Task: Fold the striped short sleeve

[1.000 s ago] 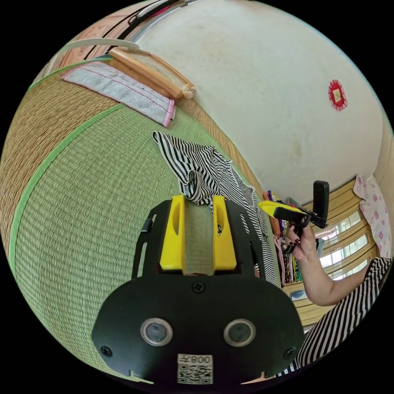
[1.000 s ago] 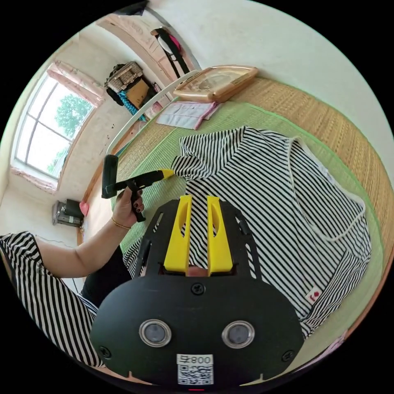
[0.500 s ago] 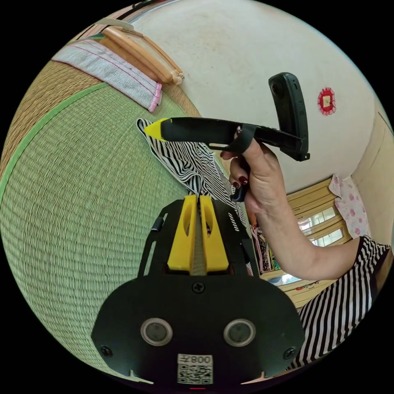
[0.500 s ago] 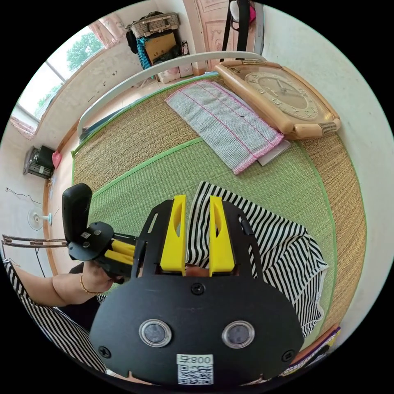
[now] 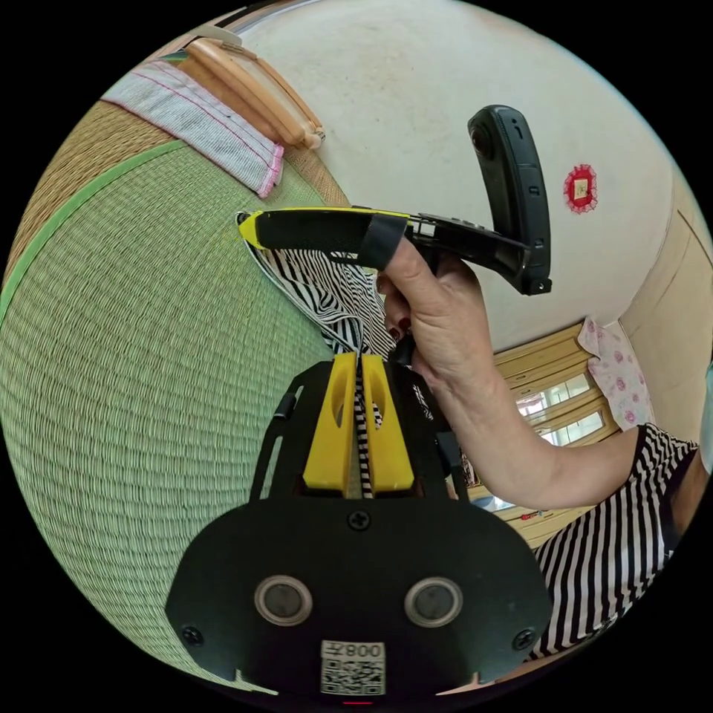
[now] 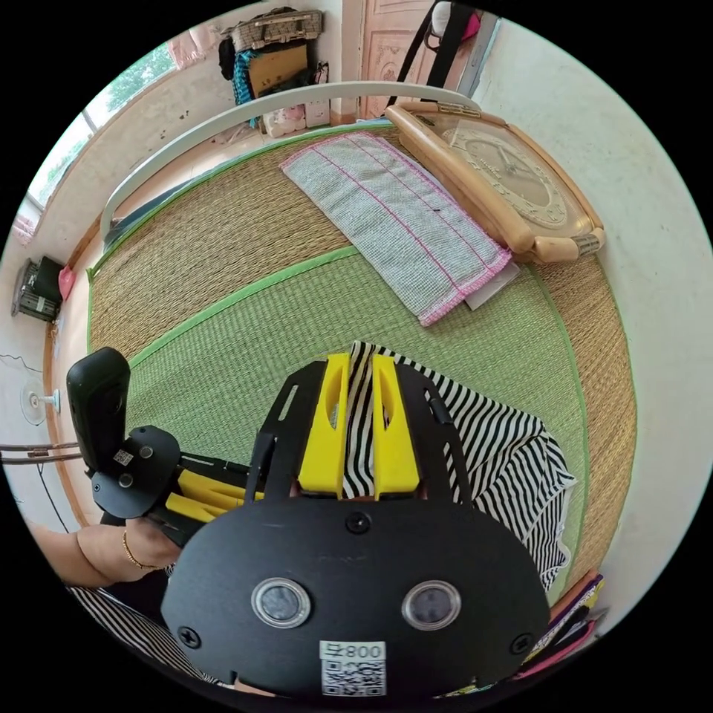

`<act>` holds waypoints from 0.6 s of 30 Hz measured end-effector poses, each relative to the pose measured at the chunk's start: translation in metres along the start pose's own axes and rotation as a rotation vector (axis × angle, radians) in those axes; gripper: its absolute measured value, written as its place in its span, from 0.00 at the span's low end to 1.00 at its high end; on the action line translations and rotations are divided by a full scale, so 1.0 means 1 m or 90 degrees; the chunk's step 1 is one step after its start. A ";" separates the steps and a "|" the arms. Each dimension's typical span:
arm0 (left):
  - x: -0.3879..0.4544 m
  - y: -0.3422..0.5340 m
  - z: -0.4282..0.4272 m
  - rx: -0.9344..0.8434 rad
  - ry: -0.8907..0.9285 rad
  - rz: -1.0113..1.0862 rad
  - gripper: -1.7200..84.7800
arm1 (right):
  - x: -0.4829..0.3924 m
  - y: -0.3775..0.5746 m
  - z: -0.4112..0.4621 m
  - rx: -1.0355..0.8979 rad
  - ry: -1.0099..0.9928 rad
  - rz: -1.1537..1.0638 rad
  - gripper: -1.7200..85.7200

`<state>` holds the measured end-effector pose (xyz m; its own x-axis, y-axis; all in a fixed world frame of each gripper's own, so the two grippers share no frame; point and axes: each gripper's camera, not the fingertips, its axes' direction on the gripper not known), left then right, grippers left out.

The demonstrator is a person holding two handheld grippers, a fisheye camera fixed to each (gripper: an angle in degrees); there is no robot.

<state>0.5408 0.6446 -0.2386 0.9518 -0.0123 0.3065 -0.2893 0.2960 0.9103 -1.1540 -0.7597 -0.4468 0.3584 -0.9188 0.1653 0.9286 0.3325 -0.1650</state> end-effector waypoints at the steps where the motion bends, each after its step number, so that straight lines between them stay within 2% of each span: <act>1: -0.001 0.000 0.001 -0.002 0.000 0.000 0.03 | 0.003 0.000 0.000 -0.001 0.005 0.002 0.06; 8: -0.003 -0.001 0.009 -0.007 0.002 0.006 0.03 | 0.051 0.015 -0.006 0.009 -0.047 0.021 0.03; 15: 0.011 -0.008 0.011 0.017 0.014 0.045 0.03 | 0.154 0.068 -0.055 0.119 -0.190 0.078 0.03; 18: 0.021 -0.012 0.013 0.024 0.029 0.070 0.03 | 0.201 0.106 -0.072 0.156 -0.212 0.104 0.03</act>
<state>0.5630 0.6286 -0.2396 0.9174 0.0626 0.3931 -0.3954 0.2573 0.8817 -0.9903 -0.9244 -0.5012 0.4771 -0.7441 0.4676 0.8379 0.5457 0.0135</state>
